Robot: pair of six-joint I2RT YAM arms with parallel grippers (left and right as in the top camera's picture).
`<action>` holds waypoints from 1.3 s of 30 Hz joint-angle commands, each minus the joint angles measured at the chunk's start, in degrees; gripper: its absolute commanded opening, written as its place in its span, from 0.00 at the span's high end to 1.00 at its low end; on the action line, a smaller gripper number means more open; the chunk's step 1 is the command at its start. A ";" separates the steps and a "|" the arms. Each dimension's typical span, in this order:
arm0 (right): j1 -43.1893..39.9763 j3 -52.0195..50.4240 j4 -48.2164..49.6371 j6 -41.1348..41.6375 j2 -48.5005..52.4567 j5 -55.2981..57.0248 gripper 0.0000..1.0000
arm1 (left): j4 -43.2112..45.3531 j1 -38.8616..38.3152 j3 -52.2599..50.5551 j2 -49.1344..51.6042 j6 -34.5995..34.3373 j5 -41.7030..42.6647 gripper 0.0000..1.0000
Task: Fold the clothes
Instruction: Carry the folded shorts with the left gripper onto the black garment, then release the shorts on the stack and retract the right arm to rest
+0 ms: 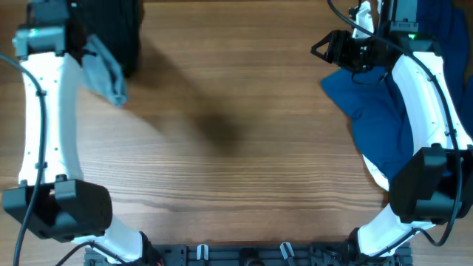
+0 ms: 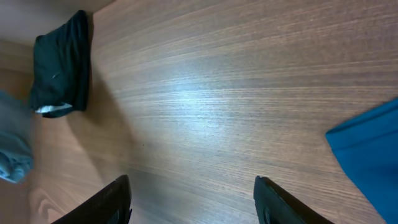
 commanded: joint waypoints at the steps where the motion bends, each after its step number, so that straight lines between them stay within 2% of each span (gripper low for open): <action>1: 0.24 -0.11 0.39 -0.90 0.74 2.34 0.36 | 9.07 4.09 1.75 0.74 4.04 -2.01 0.96; 5: 1.01 -0.11 0.66 0.98 0.74 5.33 0.37 | 14.38 4.57 1.75 7.13 2.47 -2.23 0.96; 8: 1.05 -0.11 0.66 1.05 0.74 6.27 0.37 | 14.69 4.55 1.75 12.15 -4.22 -7.39 0.96; 12: 1.05 -0.11 0.39 2.08 0.74 7.65 0.37 | 17.20 4.46 1.75 17.03 -12.00 -7.30 0.96; 14: 1.05 -0.11 -0.04 2.03 0.74 7.67 0.37 | 22.53 4.02 1.75 19.82 -14.56 -6.71 0.96; 16: 1.60 -0.15 -0.24 2.03 0.74 7.69 0.37 | 31.28 3.52 1.75 23.19 -14.51 -1.86 0.96; 17: 1.95 -0.15 -0.24 2.03 0.74 7.69 0.37 | 36.70 3.19 1.75 25.05 -14.51 0.96 0.87; 19: 2.67 -0.15 -0.24 1.99 0.74 7.91 0.37 | 46.31 2.38 1.75 27.91 -13.84 4.70 0.23; 20: 2.78 -0.15 -0.24 2.01 0.74 7.89 0.37 | 48.87 1.79 1.75 28.63 -13.79 5.05 0.00; 22: 2.84 -0.15 -0.26 2.03 0.74 7.89 0.37 | 49.77 0.66 1.81 28.41 -9.09 4.98 0.00; 23: 2.89 -0.15 -0.22 2.03 0.74 7.89 0.37 | 48.37 -0.39 1.86 27.41 -4.39 4.04 0.00; 27: 3.10 -0.13 0.42 0.04 0.72 7.89 0.36 | 33.00 -2.71 1.86 18.67 -3.69 2.58 0.00; 29: 3.10 0.87 -0.52 -3.04 0.61 7.82 0.15 | 21.94 -4.13 1.86 12.48 -3.67 6.27 0.00; 31: 3.15 3.98 -4.44 -4.42 -0.98 7.65 0.04 | 13.66 -5.60 1.86 7.39 -3.67 7.15 0.00; 34: 3.13 9.25 -11.93 -10.27 -7.32 8.33 0.01 | 11.39 -6.84 1.86 4.92 -3.67 7.13 0.00; 39: 3.13 10.88 -15.39 -9.42 -19.63 10.47 0.00 | 9.94 -6.84 1.84 5.27 -3.67 7.15 0.00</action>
